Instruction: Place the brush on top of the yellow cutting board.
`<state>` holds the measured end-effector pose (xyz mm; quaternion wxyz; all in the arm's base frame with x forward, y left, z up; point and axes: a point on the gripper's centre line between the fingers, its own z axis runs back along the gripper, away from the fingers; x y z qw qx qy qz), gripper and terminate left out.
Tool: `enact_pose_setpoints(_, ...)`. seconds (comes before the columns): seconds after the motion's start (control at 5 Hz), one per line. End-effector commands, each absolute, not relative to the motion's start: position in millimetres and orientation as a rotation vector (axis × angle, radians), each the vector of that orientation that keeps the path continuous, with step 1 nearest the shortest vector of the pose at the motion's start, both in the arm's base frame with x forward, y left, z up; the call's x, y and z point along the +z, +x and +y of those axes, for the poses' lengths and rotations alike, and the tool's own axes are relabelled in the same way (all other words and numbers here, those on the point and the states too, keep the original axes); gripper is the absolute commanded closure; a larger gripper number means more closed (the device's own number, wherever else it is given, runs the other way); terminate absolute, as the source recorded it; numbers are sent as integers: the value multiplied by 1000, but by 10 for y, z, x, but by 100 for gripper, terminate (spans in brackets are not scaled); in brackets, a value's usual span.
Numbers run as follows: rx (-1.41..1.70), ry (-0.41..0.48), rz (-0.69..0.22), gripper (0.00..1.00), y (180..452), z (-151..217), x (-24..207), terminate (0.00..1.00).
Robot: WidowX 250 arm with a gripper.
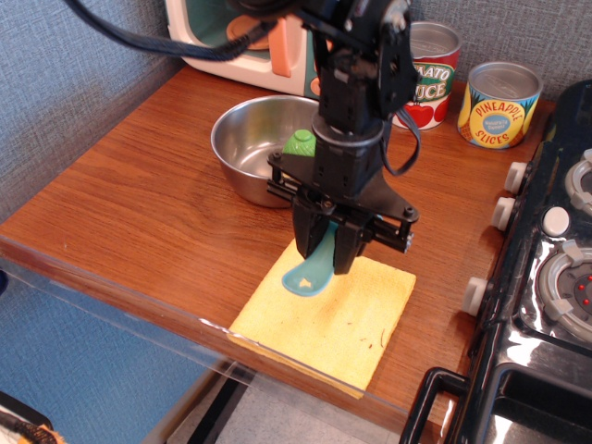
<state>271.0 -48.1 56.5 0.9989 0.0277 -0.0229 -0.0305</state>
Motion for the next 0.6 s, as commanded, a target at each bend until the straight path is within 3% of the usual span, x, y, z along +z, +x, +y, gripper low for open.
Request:
enact_pose_setpoints(0.0,-20,85,-57,0,2588,-319,544,0)
enact_pose_setpoints(0.4,-56,85,-89,0,2545,-300,721,0)
